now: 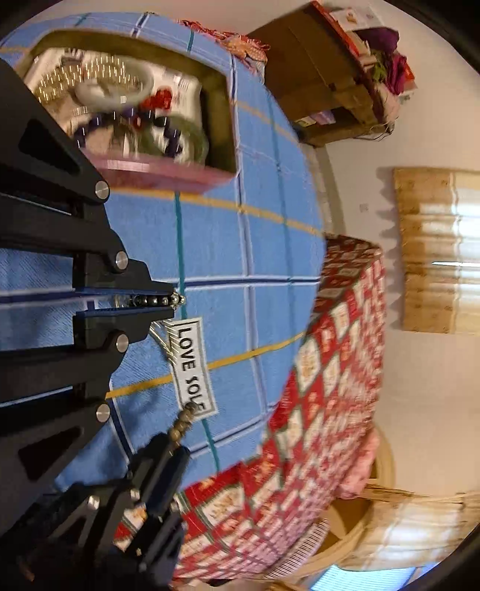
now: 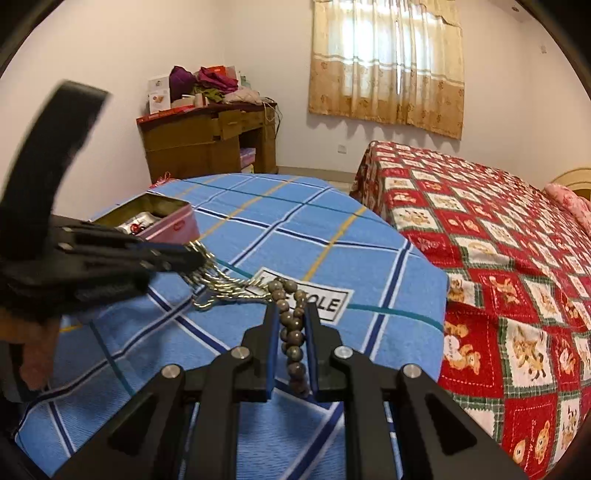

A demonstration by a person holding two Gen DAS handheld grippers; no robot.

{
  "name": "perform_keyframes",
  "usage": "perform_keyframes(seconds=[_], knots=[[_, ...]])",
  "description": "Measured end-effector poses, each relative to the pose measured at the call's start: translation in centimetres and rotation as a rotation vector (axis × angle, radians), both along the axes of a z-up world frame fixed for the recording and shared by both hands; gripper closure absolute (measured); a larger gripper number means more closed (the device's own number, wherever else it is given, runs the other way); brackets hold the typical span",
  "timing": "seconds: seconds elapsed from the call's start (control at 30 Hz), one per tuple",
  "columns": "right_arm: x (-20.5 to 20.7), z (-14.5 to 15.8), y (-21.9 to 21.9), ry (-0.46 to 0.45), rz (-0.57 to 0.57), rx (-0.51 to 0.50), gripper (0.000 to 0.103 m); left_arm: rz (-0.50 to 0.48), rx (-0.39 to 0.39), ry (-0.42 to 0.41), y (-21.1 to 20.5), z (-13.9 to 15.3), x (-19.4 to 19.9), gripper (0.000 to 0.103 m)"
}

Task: Organize jewelry
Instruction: 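Grasp the gold bead chain with the left tool while the right tool holds the bracelet, then lower the brown bracelet and gold chain into the pink tin and open both tools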

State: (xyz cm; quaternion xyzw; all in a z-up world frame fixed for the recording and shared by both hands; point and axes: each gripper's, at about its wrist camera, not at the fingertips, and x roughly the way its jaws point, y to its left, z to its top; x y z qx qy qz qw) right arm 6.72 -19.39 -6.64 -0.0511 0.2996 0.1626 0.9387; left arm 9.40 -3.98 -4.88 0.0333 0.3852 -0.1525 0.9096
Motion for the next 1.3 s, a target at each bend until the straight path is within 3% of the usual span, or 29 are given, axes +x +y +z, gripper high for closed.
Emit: perform_keyframes(seconds=[0.27, 0.53, 0.9, 1.3], knots=[[-0.5, 1.4, 1.7, -0.030, 0.049, 0.009, 0.088, 0.034, -0.034, -0.127, 3.0, 5.6, -2.4, 0.099], [-0.2, 3.0, 3.8, -0.054, 0.103, 0.033, 0.088, 0.110, 0.012, -0.196, 6.0, 8.0, -3.5, 0.099], [0.5, 5.3, 8.7, -0.084, 0.230, 0.047, 0.088, 0.262, 0.039, -0.175, 12.9, 6.7, -3.4, 0.099], [1.9, 5.3, 13.9, -0.082, 0.322, 0.033, 0.088, 0.311, 0.025, -0.119, 15.3, 4.1, -3.0, 0.099]])
